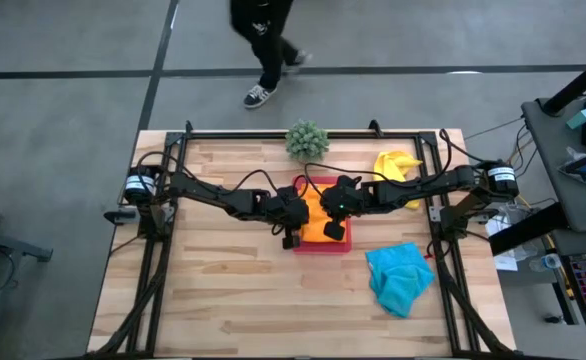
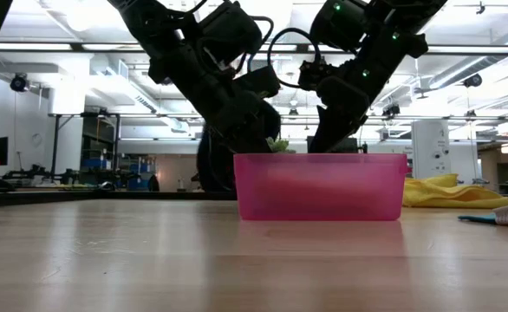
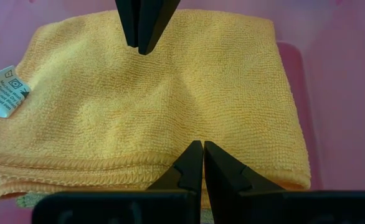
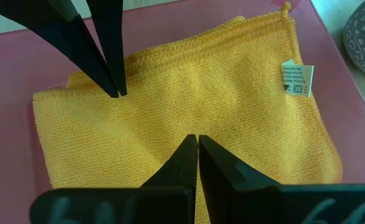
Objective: Fold microfiber towels
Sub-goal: Put the orange towel into the red bin, then fold the yellow towel
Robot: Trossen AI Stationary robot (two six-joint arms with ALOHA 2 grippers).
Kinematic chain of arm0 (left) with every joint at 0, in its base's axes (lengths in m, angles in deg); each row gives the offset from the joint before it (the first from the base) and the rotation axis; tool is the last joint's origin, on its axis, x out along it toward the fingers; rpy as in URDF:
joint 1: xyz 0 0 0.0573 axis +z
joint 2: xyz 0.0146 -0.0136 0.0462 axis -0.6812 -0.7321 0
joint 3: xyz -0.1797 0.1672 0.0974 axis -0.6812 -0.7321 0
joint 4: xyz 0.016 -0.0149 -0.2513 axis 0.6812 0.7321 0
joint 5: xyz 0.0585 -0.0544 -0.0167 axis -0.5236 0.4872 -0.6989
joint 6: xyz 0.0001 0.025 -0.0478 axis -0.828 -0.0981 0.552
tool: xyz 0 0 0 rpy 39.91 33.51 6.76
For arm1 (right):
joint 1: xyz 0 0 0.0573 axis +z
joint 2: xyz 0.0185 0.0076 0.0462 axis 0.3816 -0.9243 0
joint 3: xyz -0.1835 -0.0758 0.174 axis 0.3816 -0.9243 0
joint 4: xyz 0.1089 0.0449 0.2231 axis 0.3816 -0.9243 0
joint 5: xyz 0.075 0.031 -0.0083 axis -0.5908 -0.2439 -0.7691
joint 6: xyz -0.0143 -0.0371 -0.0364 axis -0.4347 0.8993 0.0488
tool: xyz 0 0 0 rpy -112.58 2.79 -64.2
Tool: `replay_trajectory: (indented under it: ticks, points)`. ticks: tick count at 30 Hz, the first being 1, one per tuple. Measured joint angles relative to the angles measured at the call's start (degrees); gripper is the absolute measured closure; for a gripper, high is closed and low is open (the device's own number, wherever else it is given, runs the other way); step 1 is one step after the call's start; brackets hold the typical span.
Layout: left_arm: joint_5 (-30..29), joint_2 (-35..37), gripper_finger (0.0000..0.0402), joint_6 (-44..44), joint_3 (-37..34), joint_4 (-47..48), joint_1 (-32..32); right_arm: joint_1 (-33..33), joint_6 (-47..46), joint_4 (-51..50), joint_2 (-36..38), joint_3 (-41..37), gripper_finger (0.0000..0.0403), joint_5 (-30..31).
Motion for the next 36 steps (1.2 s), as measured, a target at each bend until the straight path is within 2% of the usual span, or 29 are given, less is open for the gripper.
replay_trajectory:
  ticks: [25, 32, 36]
  points:
    - [0.04, 0.0, 0.04, 0.0, -0.02, -0.61, -0.01, 0.0, -0.23, 0.0, 0.1, 0.0, 0.0394, 0.17]
    - [0.07, 2.47, 0.04, -0.46, -0.07, 0.4, -0.23, 0.0, -1.48, -1.02, 3.68, 0.07, 0.0394, 3.86]
    - [0.06, 4.86, 0.04, -0.52, -0.09, 4.43, -0.49, -0.07, -2.72, -4.63, 6.83, 0.07, 0.0394, 8.64]
